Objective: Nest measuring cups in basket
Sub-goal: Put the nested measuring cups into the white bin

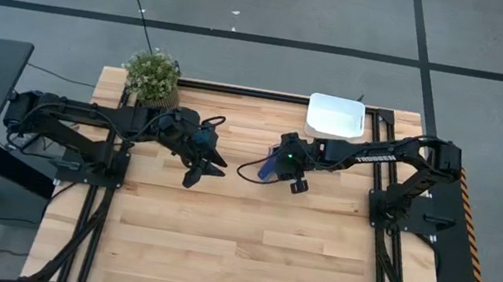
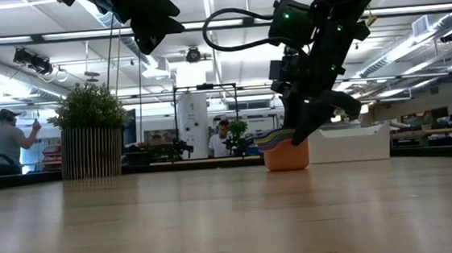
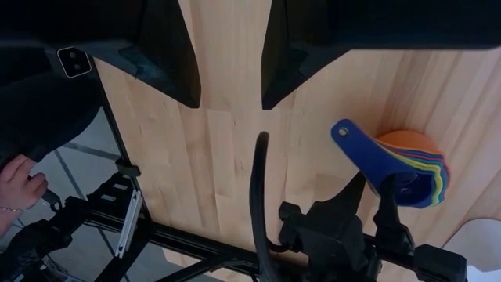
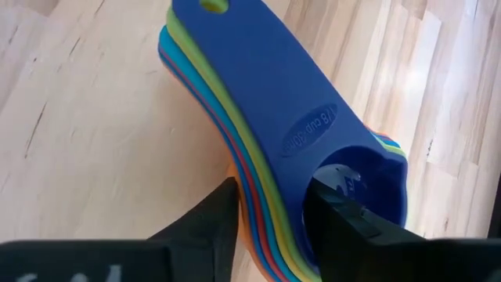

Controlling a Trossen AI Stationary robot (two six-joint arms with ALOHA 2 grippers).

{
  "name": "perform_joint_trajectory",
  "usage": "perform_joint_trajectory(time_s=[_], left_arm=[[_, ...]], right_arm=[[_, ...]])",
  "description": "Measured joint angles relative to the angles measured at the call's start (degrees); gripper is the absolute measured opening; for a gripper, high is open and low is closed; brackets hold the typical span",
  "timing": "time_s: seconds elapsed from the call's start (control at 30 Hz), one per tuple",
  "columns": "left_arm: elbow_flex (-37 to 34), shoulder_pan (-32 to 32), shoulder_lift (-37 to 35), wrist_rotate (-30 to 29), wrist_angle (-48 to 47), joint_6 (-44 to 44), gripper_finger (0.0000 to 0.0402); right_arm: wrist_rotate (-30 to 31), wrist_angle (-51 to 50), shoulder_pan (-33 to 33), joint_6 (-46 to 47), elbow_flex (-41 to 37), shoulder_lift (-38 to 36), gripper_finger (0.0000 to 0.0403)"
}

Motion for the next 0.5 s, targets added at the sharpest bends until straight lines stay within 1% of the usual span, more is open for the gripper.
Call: perform_joint_trajectory(time_s=[0.2, 0.5], left_arm=[[0.0, 0.0, 0.0, 0.0, -0.01, 0.0, 0.0142], [0.0, 0.0, 0.0, -0.01, 0.01, 0.0, 0.0142]], right_arm=[[-0.02, 0.0, 0.02, 0.0, 0.02, 0.0, 0.0128], [-0.04, 0.0, 0.02, 0.04, 0.02, 0.04, 0.0126]])
